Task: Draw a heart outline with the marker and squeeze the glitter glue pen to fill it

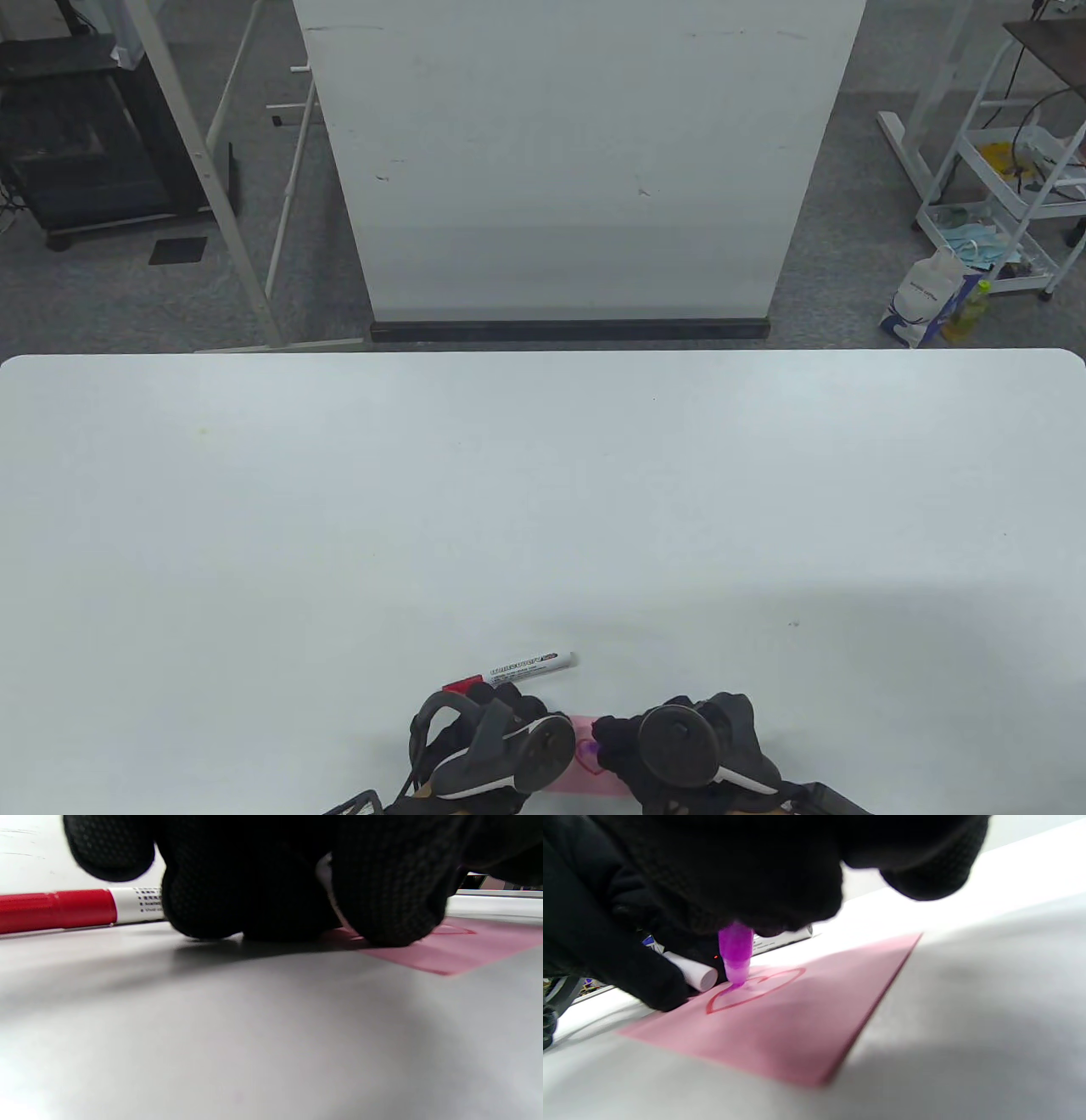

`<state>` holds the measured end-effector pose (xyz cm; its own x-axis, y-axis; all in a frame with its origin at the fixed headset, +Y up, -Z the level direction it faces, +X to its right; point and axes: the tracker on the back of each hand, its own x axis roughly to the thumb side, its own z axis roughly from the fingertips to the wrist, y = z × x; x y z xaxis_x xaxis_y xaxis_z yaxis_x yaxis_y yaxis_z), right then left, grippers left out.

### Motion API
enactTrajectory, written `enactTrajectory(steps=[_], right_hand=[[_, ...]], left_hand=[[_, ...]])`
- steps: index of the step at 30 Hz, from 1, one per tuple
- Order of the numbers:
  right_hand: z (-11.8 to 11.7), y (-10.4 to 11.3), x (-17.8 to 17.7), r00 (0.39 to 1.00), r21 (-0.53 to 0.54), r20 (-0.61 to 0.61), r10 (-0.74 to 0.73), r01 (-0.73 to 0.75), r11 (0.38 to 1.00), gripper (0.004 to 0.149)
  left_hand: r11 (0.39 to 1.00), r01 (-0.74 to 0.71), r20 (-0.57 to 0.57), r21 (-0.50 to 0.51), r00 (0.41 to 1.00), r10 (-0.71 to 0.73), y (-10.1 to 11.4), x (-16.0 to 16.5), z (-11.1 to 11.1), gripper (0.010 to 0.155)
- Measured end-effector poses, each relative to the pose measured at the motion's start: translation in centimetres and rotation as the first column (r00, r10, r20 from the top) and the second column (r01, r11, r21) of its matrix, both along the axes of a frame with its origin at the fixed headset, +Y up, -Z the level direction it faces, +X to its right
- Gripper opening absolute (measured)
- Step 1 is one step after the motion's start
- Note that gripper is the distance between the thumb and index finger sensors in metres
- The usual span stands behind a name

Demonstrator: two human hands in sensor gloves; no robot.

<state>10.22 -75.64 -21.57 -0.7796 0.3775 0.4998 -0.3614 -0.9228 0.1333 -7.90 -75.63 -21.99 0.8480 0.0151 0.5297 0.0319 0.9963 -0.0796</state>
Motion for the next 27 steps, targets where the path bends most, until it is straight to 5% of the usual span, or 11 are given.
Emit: enactTrajectory(steps=[27], right_hand=[[-0.38,-0.04,0.27,0.999,-0.053,-0.052,-0.006,0.003,0.999,0.039]], left_hand=[[1.000,0.001,0.001,0.001,1.000,-0.001,0.00,0.02,-0.05,0.045]])
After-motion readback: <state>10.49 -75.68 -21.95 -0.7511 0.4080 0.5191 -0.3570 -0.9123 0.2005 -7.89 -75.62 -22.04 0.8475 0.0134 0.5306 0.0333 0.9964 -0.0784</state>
